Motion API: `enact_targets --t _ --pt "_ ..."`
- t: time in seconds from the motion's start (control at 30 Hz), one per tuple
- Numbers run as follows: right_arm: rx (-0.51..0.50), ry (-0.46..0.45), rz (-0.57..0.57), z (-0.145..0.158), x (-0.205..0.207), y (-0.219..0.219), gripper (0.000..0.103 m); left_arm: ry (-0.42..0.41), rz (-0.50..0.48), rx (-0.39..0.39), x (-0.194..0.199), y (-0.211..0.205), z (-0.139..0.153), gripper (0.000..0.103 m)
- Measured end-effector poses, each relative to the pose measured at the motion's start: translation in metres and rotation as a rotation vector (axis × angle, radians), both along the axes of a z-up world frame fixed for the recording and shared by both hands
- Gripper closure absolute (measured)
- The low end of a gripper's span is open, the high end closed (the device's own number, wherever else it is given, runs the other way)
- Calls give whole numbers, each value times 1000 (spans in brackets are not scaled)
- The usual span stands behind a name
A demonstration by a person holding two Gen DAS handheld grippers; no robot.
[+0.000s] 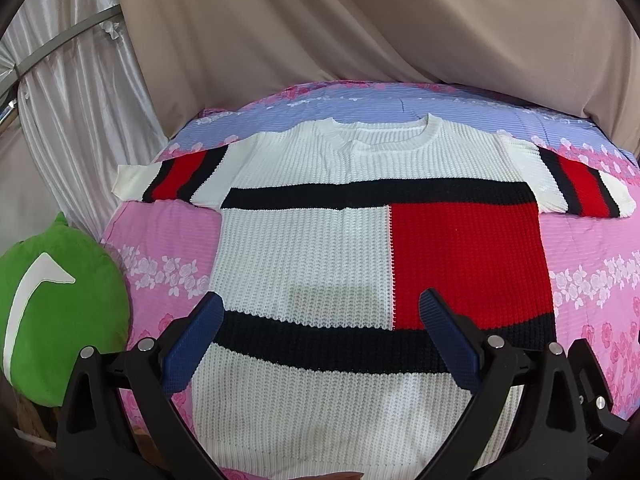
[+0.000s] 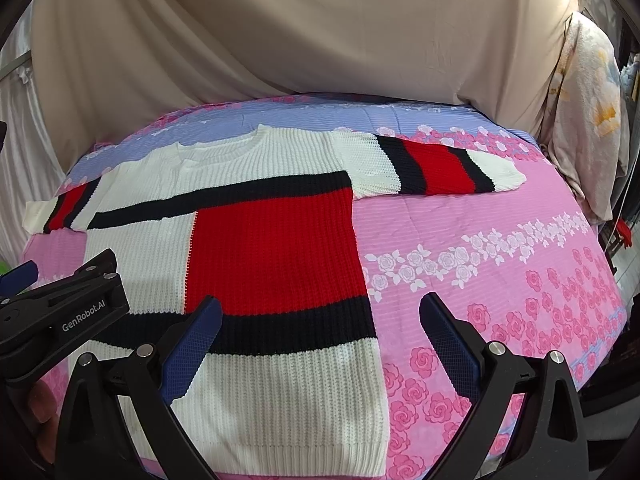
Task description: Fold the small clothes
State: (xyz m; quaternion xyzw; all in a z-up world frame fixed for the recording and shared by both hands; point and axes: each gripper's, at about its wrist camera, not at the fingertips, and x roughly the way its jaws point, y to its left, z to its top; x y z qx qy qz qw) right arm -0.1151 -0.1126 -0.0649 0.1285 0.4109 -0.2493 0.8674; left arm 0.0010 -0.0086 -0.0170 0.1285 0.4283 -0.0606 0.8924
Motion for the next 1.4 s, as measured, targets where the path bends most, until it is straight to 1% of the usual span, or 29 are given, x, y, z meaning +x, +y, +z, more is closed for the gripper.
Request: enact_targets --t 0.43,1.0,1.1,1.17,1.27,1.33,1.37,1.4 --pt "12 7 0 -3 9 -4 6 12 -2 7 7 1 -2 7" --pt "27 14 -8 -9 10 -11 6 27 -10 22 14 -7 -9 7" --pt "30 6 -11 -10 9 -18 6 30 -10 23 15 -8 -10 7" --pt "46 -27 -3 -11 6 -30 6 36 -4 17 17 -9 -10 7" --pt "90 -166 13 -9 -7 -69 6 23 11 -28 21 -8 -7 7" --pt "134 -259 -1 -13 -19 -113 6 20 23 -63 26 -6 -4 7" --pt "169 -289 -15 -17 -21 -138 6 19 33 -77 28 -5 -4 7" --pt "206 -315 -51 -23 -24 -170 6 18 37 -88 30 -5 -4 7"
